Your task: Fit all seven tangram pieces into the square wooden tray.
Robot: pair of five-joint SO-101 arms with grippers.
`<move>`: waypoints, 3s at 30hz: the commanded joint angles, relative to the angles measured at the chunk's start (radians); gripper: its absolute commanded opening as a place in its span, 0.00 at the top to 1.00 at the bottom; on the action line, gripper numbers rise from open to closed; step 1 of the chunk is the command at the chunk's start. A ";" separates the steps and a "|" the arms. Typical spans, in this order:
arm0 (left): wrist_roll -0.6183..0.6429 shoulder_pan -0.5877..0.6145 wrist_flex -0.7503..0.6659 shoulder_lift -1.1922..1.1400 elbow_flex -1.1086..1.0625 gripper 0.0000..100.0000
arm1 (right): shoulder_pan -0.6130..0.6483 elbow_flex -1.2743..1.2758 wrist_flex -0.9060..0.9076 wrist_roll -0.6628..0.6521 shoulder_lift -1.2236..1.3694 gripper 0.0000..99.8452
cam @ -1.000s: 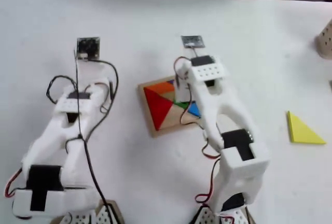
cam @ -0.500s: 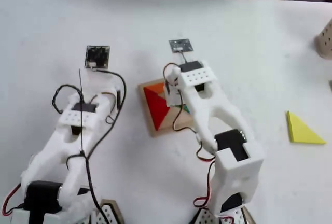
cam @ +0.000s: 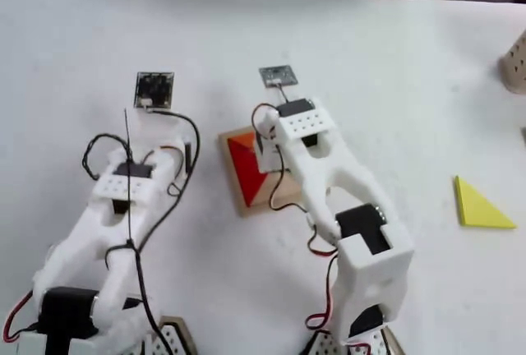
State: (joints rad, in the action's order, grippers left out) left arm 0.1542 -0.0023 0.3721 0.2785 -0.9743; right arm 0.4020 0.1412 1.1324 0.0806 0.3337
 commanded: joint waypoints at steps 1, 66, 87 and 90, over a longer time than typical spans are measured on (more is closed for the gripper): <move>-0.031 -0.010 -0.037 0.045 0.008 0.97 | -0.010 -0.011 0.008 -0.015 -0.013 0.98; -0.031 -0.008 -0.091 0.041 0.000 0.97 | -1.155 -0.305 0.228 -1.367 0.283 0.74; -0.031 0.016 -0.092 0.042 0.005 0.97 | -1.023 -0.474 0.596 -1.037 0.168 0.98; -0.031 0.033 -0.094 0.042 0.008 0.97 | -0.951 -0.347 0.595 -1.025 0.031 0.98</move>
State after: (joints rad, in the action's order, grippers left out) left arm 0.1542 -0.0008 0.3046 0.2785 -0.9820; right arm -0.6153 -0.2777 1.7093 -0.9705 0.5317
